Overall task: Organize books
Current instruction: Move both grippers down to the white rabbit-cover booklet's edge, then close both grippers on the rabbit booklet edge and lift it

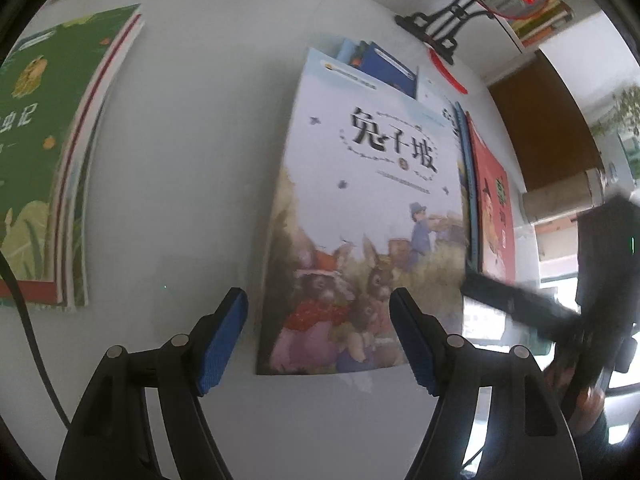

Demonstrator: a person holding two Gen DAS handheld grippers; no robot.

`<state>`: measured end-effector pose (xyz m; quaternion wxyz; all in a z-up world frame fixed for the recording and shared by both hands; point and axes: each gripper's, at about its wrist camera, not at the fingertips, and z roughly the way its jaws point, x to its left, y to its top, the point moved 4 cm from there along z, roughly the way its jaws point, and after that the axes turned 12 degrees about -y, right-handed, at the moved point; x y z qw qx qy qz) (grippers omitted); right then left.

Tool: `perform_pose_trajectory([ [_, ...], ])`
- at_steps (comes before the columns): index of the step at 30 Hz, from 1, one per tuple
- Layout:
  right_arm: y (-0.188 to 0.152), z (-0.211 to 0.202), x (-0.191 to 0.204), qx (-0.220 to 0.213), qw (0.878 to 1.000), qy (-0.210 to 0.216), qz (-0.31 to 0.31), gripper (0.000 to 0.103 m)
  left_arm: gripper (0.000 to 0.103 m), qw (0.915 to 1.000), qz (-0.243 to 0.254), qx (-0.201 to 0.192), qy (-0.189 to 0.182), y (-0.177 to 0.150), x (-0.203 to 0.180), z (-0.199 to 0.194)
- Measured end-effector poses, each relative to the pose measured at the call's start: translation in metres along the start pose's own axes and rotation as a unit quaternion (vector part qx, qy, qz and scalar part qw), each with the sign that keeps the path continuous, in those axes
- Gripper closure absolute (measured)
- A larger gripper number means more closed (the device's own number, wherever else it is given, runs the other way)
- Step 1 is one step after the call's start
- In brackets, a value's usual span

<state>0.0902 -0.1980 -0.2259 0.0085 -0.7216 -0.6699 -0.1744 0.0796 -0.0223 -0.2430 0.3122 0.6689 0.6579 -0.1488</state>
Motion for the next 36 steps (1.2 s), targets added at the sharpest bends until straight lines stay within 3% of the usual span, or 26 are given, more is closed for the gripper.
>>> perform_pose_trajectory([
  [5,-0.024,0.002,-0.009,0.009,1.0,0.003,0.012,0.053,0.032,0.9999,-0.007,-0.007,-0.002,0.005,0.005,0.004],
  [10,-0.026,0.01,-0.004,0.002,1.0,0.01,0.006,0.053,0.032,1.0,0.001,-0.009,-0.003,0.006,-0.001,0.009],
  [14,-0.026,0.013,0.002,-0.007,1.0,0.015,0.003,0.058,0.043,0.9999,0.01,-0.011,-0.001,0.004,-0.006,0.012],
  [16,-0.027,0.015,0.0,-0.009,1.0,0.015,0.012,0.063,0.055,0.9997,0.017,-0.017,0.01,0.003,-0.007,0.01],
  [19,-0.026,0.012,-0.008,-0.017,0.999,0.02,0.023,0.065,0.066,0.9991,0.007,-0.02,-0.037,-0.001,-0.012,-0.004],
  [23,-0.023,0.008,-0.026,-0.016,0.998,0.039,0.05,0.065,0.067,0.9843,-0.012,-0.027,-0.174,-0.001,-0.033,-0.027],
  [25,-0.024,0.01,-0.031,-0.008,0.996,0.059,0.061,0.066,0.067,0.9865,-0.001,-0.03,-0.161,0.002,-0.04,-0.022],
  [27,-0.025,0.011,-0.031,-0.005,0.996,0.07,0.062,0.066,0.079,0.9902,-0.009,-0.029,-0.136,0.005,-0.037,-0.01],
  [28,-0.025,0.012,-0.03,-0.004,0.996,0.069,0.059,0.066,0.091,0.9905,-0.023,-0.028,-0.133,0.007,-0.033,-0.004],
  [33,-0.026,0.012,-0.031,0.017,0.995,0.08,0.062,0.064,0.096,0.9827,-0.074,-0.029,-0.167,0.006,-0.021,0.003],
  [36,-0.028,0.016,-0.039,0.04,0.986,0.129,0.094,0.053,0.096,0.9743,-0.101,-0.026,-0.2,0.007,-0.019,0.0],
])
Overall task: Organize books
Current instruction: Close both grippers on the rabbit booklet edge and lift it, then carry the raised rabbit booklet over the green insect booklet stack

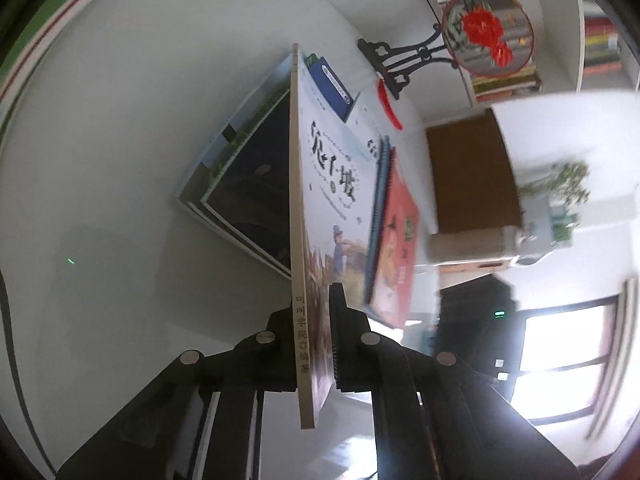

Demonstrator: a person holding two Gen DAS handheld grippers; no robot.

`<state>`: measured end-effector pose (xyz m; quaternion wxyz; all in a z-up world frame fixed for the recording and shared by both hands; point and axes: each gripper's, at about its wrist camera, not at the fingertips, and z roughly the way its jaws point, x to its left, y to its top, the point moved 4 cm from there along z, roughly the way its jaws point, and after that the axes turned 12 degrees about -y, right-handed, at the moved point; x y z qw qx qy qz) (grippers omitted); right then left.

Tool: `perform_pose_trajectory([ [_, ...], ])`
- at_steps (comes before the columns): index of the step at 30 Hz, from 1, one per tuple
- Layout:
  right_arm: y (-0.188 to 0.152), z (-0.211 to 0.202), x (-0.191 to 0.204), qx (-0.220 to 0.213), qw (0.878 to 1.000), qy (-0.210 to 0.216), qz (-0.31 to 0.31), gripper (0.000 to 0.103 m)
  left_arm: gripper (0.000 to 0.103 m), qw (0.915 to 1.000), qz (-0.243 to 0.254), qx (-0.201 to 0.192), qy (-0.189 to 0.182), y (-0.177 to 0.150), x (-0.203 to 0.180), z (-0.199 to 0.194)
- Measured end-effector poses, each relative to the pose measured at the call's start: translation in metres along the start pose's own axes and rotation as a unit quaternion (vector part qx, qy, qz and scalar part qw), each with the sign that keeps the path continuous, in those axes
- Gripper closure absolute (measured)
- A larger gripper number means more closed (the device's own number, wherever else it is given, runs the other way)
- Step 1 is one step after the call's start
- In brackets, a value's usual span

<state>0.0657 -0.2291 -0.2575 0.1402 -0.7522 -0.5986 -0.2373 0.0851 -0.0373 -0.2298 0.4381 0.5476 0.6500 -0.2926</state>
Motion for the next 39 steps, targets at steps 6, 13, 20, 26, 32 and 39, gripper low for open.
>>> perform_pose_trajectory([
  [6,-0.002,0.01,-0.014,0.023,0.993,0.095,0.072,0.051,0.096,1.0,-0.007,0.006,0.0,0.0,0.0,0.002],
  [13,-0.009,-0.007,-0.001,-0.015,0.997,0.07,0.042,0.081,0.096,0.996,0.05,0.008,0.074,-0.006,-0.006,0.0],
  [20,-0.014,-0.023,0.053,-0.08,0.988,-0.073,-0.107,0.084,0.095,0.9703,0.174,-0.003,0.168,-0.016,-0.037,-0.006],
  [26,-0.024,-0.038,0.101,-0.117,0.967,-0.106,-0.201,0.084,0.095,0.9643,0.197,-0.03,0.174,-0.01,-0.046,-0.041],
  [32,-0.031,-0.033,0.146,-0.129,0.95,-0.113,-0.262,0.084,0.095,0.9604,0.197,-0.063,0.186,-0.006,-0.043,-0.079],
  [39,-0.032,-0.018,0.205,-0.136,0.934,-0.103,-0.314,0.084,0.095,0.9556,0.184,-0.117,0.198,0.006,-0.032,-0.138],
])
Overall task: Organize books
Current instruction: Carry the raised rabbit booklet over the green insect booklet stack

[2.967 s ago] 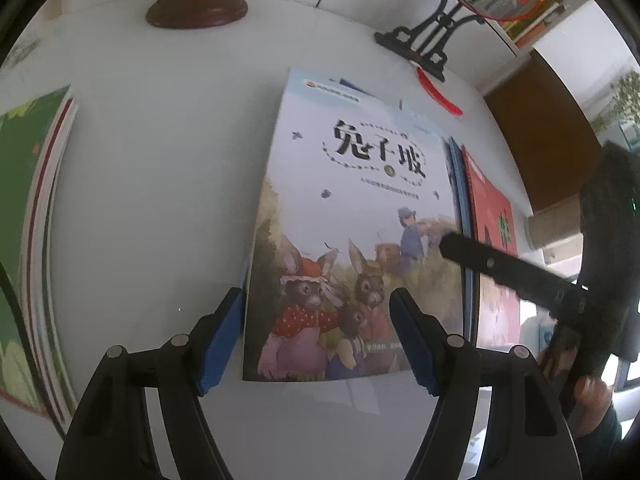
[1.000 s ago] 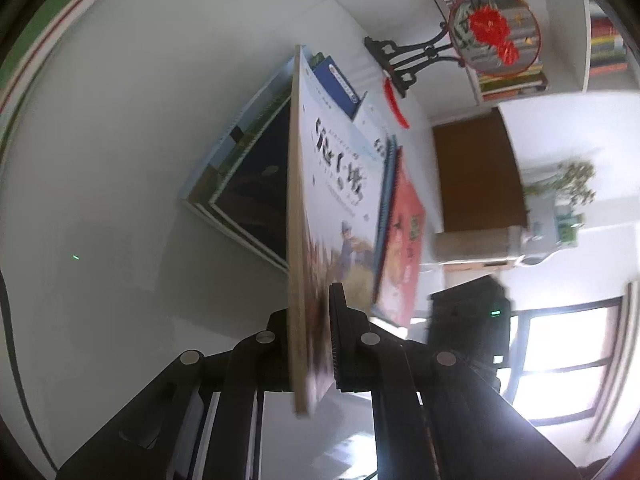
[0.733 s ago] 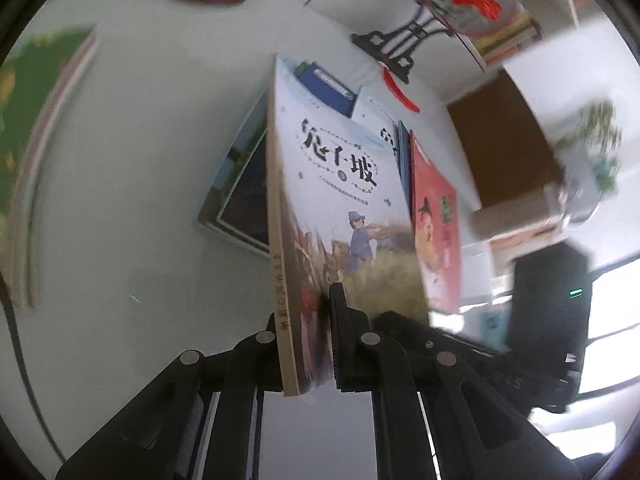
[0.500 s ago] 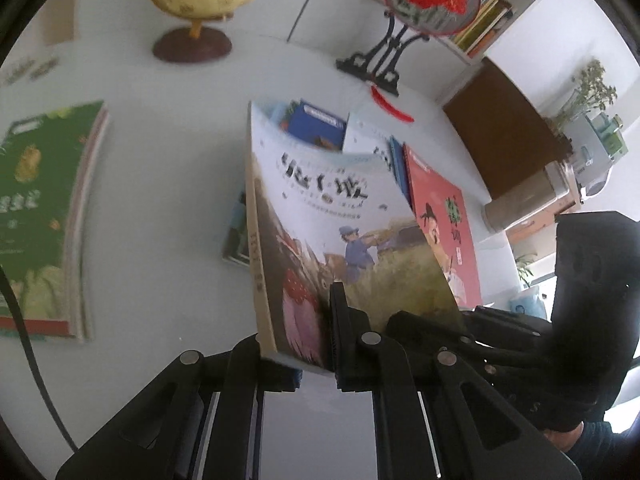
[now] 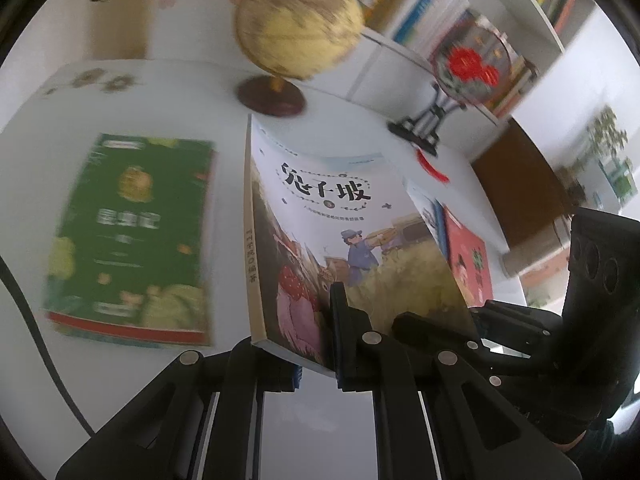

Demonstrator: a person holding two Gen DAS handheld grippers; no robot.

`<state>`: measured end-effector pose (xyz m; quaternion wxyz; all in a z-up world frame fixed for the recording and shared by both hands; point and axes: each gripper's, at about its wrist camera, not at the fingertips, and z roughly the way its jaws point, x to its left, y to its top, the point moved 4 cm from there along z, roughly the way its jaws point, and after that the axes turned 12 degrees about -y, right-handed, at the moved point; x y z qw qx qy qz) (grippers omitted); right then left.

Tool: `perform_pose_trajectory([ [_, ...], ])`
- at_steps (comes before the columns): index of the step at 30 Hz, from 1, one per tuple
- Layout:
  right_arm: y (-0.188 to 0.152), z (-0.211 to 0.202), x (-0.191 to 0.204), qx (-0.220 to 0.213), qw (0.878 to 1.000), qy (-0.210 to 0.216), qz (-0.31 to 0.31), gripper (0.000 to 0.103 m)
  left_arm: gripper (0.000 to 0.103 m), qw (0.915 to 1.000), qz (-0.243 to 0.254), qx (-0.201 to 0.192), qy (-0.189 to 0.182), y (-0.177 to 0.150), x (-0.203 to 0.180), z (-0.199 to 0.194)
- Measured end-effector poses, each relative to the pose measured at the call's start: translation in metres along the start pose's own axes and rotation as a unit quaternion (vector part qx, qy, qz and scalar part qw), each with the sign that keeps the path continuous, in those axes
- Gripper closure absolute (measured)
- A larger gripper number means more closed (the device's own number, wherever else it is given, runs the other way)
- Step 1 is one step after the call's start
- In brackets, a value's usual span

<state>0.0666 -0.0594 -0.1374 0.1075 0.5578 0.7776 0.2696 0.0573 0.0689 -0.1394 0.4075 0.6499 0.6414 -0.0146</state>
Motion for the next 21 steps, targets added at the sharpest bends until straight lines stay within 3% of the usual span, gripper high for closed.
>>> perform_pose_trajectory([
  [11,0.044,0.039,0.088,-0.015,0.998,0.023,-0.061,0.084,0.095,0.9985,-0.017,-0.034,0.04,0.022,0.078,-0.048],
  [21,0.058,0.088,0.123,0.002,0.999,0.026,-0.035,0.084,0.093,0.9982,-0.039,-0.026,0.038,0.024,0.134,-0.045],
])
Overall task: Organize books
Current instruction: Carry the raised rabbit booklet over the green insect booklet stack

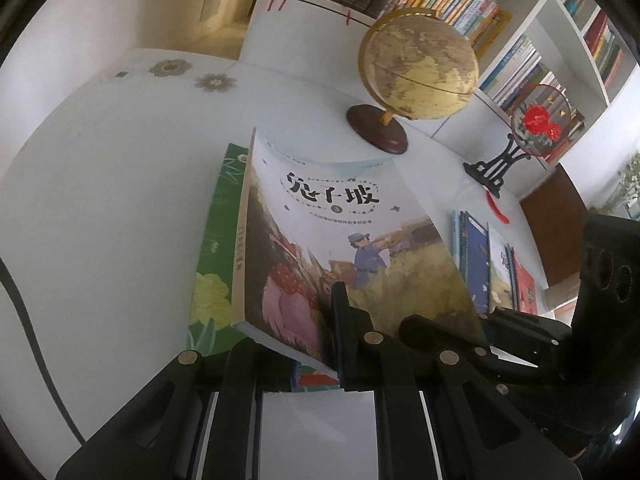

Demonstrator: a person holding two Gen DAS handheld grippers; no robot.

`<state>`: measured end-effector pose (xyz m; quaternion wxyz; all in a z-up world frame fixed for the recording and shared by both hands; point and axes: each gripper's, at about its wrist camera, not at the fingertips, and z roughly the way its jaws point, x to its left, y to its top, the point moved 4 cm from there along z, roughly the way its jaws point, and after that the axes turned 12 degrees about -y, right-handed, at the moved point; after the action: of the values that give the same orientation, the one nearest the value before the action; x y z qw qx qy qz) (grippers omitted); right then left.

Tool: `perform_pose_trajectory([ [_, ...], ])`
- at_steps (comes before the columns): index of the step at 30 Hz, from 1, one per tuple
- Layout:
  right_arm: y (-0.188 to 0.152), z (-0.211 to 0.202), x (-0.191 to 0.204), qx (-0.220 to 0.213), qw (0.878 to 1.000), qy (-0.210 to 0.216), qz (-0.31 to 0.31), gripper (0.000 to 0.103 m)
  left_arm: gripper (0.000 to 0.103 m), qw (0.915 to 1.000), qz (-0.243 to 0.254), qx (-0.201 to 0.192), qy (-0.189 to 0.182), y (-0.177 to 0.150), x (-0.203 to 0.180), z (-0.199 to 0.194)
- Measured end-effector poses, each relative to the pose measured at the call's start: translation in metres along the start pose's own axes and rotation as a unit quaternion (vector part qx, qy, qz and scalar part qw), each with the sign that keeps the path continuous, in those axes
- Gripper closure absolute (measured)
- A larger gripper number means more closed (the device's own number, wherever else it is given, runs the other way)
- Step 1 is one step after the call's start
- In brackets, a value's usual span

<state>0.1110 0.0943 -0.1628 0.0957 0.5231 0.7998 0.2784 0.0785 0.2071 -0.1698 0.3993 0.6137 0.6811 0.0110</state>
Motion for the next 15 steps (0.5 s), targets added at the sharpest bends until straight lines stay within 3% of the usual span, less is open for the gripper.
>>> perform_pose_trajectory([
  [10,0.0,0.02,0.007,0.012,1.0,-0.013,0.002,0.084,0.092,0.9997,-0.012,0.014,-0.013,-0.005,0.019,0.009],
  [15,-0.004,0.03,-0.002,0.033,0.999,-0.004,0.04,0.084,0.086,0.9985,-0.034,0.036,-0.022,-0.016,0.028,0.021],
])
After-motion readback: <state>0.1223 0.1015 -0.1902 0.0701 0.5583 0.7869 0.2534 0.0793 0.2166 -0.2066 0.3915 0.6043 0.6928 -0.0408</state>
